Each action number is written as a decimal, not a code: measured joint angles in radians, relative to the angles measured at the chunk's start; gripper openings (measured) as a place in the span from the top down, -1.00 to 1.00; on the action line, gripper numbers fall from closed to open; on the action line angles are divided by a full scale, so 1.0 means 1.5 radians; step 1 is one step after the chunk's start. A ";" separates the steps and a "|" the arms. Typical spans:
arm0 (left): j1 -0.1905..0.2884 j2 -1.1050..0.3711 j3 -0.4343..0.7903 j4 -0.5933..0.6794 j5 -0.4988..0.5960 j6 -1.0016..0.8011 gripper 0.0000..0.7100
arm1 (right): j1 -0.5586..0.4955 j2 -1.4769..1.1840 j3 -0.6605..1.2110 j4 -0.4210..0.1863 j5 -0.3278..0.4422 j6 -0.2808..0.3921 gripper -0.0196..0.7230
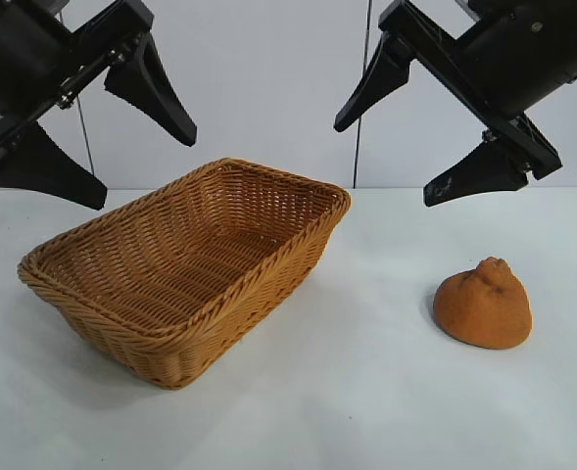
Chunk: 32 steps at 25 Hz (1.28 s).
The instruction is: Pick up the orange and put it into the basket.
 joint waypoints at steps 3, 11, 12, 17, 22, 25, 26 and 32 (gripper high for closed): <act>0.000 0.000 0.000 0.000 0.000 0.000 -0.80 | 0.000 0.000 0.000 0.000 0.000 0.000 -0.89; 0.000 0.000 0.000 0.000 -0.010 0.000 -0.80 | 0.000 0.000 0.000 0.000 0.000 0.000 -0.89; 0.000 0.000 0.000 0.000 -0.012 0.000 -0.80 | 0.000 0.000 0.000 0.000 0.000 0.000 -0.89; 0.027 -0.016 0.000 0.007 0.000 -0.022 -0.80 | 0.000 0.000 0.000 0.000 0.000 0.000 -0.89; 0.060 -0.076 0.000 0.104 0.030 -0.166 -0.80 | 0.000 0.000 0.000 0.000 0.000 0.000 -0.89; 0.044 -0.101 0.000 0.183 0.058 -0.276 -0.80 | 0.000 0.000 0.000 0.000 0.000 0.000 -0.89; 0.033 -0.105 0.000 0.204 0.066 -0.321 -0.80 | 0.000 0.000 0.000 0.000 0.000 0.000 -0.89; -0.037 -0.109 0.000 0.374 0.075 -0.635 -0.80 | 0.000 0.000 0.000 0.000 0.000 0.000 -0.89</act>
